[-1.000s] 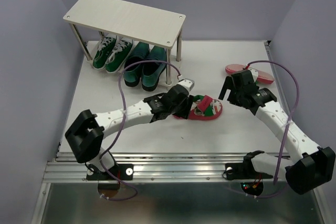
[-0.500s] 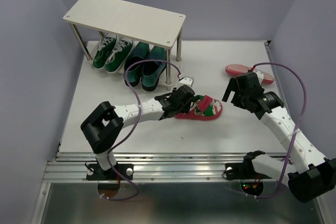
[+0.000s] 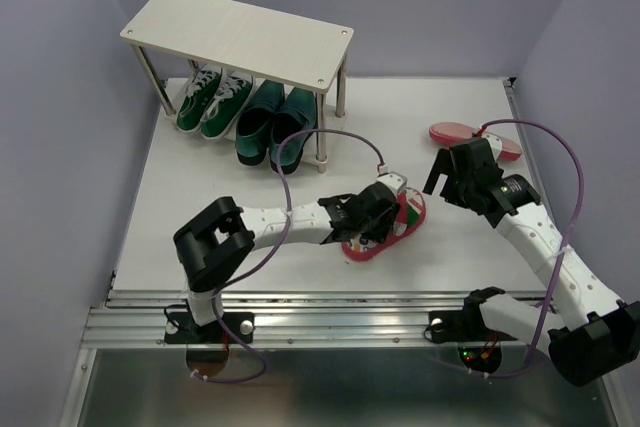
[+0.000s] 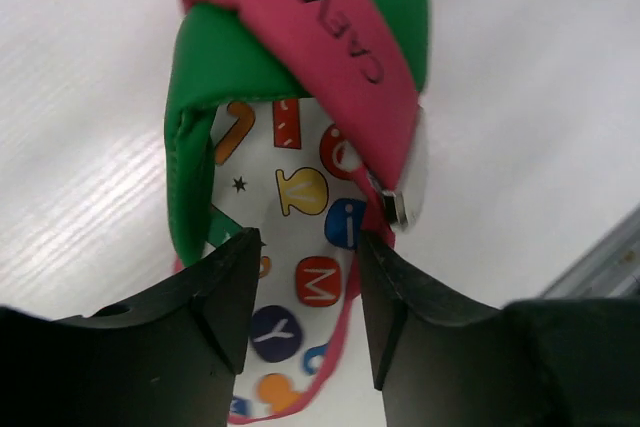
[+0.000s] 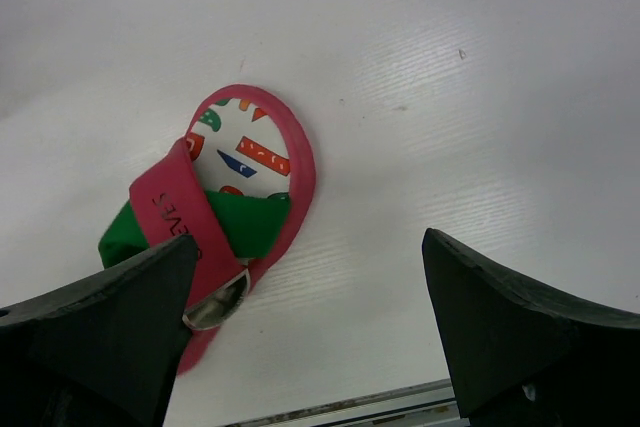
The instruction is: Place and organize the shoes onto the shoe shelf
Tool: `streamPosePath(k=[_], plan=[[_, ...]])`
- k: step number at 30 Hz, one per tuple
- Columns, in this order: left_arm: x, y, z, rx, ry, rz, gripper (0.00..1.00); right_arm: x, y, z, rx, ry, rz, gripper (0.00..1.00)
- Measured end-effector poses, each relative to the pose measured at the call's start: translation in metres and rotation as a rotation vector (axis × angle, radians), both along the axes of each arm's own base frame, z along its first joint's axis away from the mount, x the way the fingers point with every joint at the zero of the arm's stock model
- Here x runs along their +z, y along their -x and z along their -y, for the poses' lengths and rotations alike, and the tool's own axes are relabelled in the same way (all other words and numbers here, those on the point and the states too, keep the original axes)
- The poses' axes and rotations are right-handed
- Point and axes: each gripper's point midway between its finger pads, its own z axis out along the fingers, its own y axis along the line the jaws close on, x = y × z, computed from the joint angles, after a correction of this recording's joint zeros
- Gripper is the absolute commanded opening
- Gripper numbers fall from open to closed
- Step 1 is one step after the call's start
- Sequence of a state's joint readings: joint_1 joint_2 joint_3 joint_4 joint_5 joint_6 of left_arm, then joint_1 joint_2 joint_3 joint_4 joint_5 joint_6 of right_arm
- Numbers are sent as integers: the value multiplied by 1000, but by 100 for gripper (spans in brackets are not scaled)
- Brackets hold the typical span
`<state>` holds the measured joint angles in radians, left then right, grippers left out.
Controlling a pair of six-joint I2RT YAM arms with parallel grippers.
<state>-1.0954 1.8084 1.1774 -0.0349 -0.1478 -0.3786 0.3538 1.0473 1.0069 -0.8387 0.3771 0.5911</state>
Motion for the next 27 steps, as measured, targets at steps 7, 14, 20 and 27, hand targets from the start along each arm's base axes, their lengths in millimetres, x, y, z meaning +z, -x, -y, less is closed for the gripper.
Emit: streamPosePath(k=[7, 14, 20, 27], plan=[[60, 13, 0, -57, 114, 37, 70, -1, 0, 0, 0, 2, -5, 100], [54, -26, -16, 6, 68, 55, 76, 0, -1, -1, 1, 1, -2, 100], [7, -19, -17, -30, -32, -11, 75, 3, 0, 0, 1, 0, 0, 100], [-1, -20, -9, -45, -13, -24, 61, 3, 2, 1, 1, 2, -4, 100]])
